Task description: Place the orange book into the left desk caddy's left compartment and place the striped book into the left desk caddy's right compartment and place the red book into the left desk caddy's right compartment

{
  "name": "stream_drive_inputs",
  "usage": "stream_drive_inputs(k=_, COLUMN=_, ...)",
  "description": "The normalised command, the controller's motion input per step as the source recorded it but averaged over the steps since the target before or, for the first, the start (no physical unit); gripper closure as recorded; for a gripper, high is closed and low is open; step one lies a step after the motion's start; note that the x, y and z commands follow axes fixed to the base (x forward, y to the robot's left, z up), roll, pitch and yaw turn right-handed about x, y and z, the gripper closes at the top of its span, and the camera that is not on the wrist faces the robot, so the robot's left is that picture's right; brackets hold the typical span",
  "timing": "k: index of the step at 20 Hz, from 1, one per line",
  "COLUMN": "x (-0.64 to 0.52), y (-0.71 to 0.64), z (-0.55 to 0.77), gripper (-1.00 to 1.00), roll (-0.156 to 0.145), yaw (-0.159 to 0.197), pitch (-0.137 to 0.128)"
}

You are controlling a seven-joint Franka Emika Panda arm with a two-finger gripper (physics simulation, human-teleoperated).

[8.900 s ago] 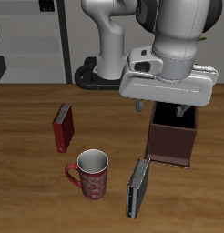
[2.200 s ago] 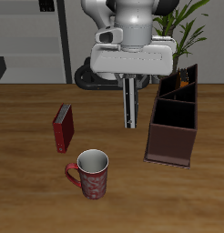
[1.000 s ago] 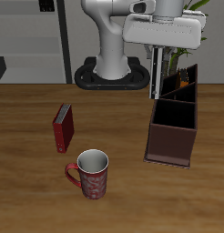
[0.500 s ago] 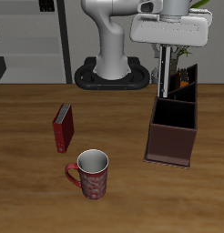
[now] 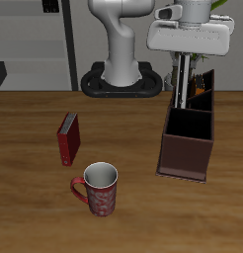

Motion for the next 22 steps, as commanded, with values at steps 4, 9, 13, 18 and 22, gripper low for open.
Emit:
stream_drive_inputs(k=4, x=-0.07, y=0.15, z=-0.11, gripper=1.0, roll=-0.018, yaw=-0.017, pitch=0.015)
stream_drive_inputs(k=9, x=0.0, y=0.24, z=-0.12, gripper=1.0, roll=0.01, yaw=-0.025, pitch=0.033)
stream_drive_inputs(k=13, x=0.01, y=0.21, z=-0.04, gripper=1.0, roll=0.038, yaw=0.004, pitch=0.003)
stream_drive_inputs(k=18, x=0.14, y=0.1, z=-0.12, gripper=1.0, roll=-0.003, yaw=0.02, pitch=0.017)
stream_drive_inputs(k=22, x=0.06, y=0.03, z=-0.11, gripper=1.0, roll=-0.012, yaw=-0.034, pitch=0.029)
